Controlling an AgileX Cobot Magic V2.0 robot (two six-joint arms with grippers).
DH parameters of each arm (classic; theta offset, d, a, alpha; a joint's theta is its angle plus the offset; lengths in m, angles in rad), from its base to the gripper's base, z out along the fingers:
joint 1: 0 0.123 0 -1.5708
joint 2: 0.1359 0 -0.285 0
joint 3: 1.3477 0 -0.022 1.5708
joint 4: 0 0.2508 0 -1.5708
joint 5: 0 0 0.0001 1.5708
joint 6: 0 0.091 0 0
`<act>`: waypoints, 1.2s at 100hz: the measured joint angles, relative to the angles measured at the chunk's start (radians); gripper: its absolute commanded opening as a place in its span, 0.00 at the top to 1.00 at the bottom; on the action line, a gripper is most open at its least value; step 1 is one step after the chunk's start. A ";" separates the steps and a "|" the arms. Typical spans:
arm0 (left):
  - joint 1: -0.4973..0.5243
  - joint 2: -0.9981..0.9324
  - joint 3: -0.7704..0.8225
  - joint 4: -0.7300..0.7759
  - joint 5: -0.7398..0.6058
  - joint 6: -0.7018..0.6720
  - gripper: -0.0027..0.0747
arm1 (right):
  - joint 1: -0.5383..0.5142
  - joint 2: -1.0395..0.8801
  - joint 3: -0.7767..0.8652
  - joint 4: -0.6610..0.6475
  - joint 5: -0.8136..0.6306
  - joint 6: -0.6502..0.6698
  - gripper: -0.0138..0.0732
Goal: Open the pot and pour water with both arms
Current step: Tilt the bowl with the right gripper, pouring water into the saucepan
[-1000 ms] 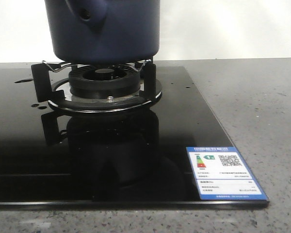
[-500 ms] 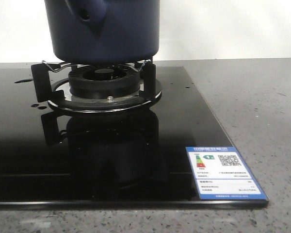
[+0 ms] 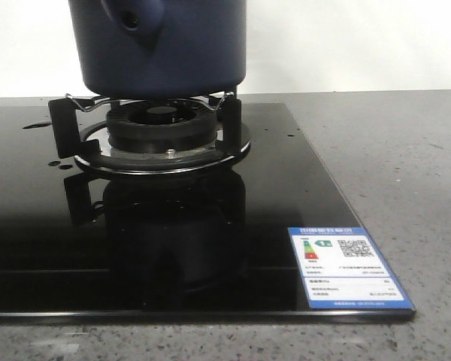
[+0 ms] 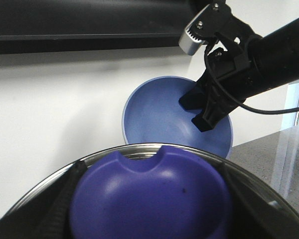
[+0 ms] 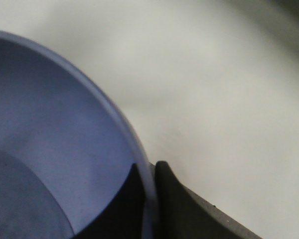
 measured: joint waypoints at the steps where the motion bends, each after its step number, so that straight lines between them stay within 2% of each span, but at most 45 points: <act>1: 0.000 0.000 0.000 0.000 0.000 0.000 0.66 | 0.001 0.000 0.000 -0.003 0.000 0.000 0.90; 68: -0.042 0.000 0.000 -0.005 -0.052 0.000 0.66 | 0.147 0.014 0.000 -0.339 0.032 0.026 0.89; 103: -0.093 0.000 0.000 -0.010 -0.106 0.000 0.66 | 0.170 0.014 0.000 -0.460 0.056 0.040 0.89; 120: -0.109 0.000 0.000 -0.012 -0.125 0.000 0.66 | 0.185 0.014 0.000 -0.566 0.033 0.040 0.89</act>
